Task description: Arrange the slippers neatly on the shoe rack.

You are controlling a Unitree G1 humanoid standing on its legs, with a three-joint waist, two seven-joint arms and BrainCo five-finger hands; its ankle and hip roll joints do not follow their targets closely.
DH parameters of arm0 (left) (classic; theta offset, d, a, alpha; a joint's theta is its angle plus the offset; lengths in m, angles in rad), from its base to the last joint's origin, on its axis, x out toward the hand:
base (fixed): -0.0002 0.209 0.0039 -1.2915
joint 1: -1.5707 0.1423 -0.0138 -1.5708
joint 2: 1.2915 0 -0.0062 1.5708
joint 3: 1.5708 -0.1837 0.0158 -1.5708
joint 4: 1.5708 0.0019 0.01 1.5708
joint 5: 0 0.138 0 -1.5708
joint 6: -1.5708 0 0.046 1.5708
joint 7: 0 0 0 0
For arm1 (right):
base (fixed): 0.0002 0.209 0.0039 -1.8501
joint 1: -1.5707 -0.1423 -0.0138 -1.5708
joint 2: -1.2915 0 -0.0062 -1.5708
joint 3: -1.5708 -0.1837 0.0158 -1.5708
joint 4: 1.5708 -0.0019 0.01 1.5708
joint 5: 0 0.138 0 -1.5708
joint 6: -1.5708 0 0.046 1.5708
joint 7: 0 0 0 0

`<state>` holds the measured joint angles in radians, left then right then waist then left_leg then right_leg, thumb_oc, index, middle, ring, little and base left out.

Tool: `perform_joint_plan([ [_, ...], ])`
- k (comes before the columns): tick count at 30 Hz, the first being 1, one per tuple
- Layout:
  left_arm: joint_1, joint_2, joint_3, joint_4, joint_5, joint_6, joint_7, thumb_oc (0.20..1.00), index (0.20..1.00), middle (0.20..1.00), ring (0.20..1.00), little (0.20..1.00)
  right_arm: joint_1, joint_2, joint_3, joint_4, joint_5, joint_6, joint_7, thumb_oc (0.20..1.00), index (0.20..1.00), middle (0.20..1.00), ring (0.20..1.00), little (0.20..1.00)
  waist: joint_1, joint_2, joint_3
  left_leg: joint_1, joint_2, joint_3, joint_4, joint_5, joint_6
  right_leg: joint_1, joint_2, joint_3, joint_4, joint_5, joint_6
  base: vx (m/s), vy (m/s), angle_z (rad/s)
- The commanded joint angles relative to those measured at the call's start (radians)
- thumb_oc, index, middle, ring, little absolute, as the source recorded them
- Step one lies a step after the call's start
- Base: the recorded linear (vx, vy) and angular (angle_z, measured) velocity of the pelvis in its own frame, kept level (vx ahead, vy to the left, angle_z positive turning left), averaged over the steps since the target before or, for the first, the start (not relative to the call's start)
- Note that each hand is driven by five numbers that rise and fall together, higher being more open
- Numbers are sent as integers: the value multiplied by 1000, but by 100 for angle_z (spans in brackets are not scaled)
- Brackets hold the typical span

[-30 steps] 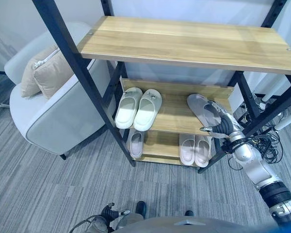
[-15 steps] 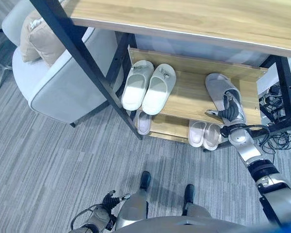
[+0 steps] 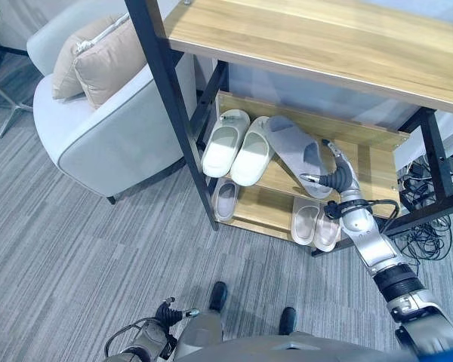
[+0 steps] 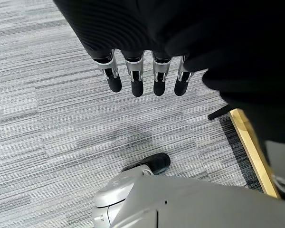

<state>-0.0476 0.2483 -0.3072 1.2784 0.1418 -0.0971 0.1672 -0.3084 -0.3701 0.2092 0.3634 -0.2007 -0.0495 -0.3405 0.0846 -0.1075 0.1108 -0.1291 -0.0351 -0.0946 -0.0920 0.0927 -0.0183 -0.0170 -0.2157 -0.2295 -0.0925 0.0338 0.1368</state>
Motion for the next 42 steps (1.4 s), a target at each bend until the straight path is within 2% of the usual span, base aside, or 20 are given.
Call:
perform_joint_plan([
  [1,-16,-65,-23,60,23,-6,16,1000,1000,1000,1000,1000,-40,-18,-18,-38,14,-26,-52,1000,1000,1000,1000,1000,9,18,10,17,6,34,39,-145,25,-16,-49,26,23,18,50,0,0,0],
  [7,-7,-69,-22,59,26,-7,22,1000,1000,1000,1000,1000,-33,-25,-28,-18,-22,-13,-76,1000,1000,1000,1000,1000,11,26,11,15,5,30,32,-141,23,-15,-48,21,18,17,50,0,0,0],
  [11,-5,-73,-25,57,31,-12,28,1000,1000,1000,1000,1000,-16,-26,-60,-39,-31,-33,-113,1000,1000,1000,1000,1000,9,31,12,16,5,25,26,-138,24,-15,-49,16,18,15,50,0,0,0],
  [16,-2,-70,-29,50,42,-22,30,1000,1000,1000,1000,1000,-23,-76,-128,-32,-65,-41,-178,1000,1000,1000,1000,1000,10,34,19,12,3,18,17,-131,22,-21,-50,5,24,14,53,9,2,6],
  [19,-5,-62,-44,53,43,-27,32,1000,1000,1000,1000,1000,-80,-101,-152,40,-13,-47,-214,1000,1000,1000,1000,1000,19,36,29,-8,1,8,14,-123,19,-37,-54,-1,27,18,54,-24,-8,11],
  [27,-23,-62,-92,53,9,-46,40,1000,1000,1000,1000,1000,-268,-158,-78,260,104,-49,-198,1000,1000,1000,1000,1000,53,56,50,-101,-19,-23,12,-84,5,-93,-68,-34,15,46,58,-11,-4,14],
  [34,-38,-62,-102,47,-8,-51,45,1000,1000,1000,1000,1000,-314,-152,-87,296,190,-75,-202,1000,1000,1000,1000,1000,65,63,51,-125,-24,-43,10,-78,-3,-100,-70,-58,10,42,57,40,-5,9],
  [42,-46,-51,-113,54,-21,-55,52,1000,1000,1000,1000,1000,-399,-187,-91,366,295,-103,-198,1000,1000,1000,1000,1000,88,67,59,-157,-31,-72,5,-64,-12,-109,-74,-91,6,42,59,7,3,7],
])
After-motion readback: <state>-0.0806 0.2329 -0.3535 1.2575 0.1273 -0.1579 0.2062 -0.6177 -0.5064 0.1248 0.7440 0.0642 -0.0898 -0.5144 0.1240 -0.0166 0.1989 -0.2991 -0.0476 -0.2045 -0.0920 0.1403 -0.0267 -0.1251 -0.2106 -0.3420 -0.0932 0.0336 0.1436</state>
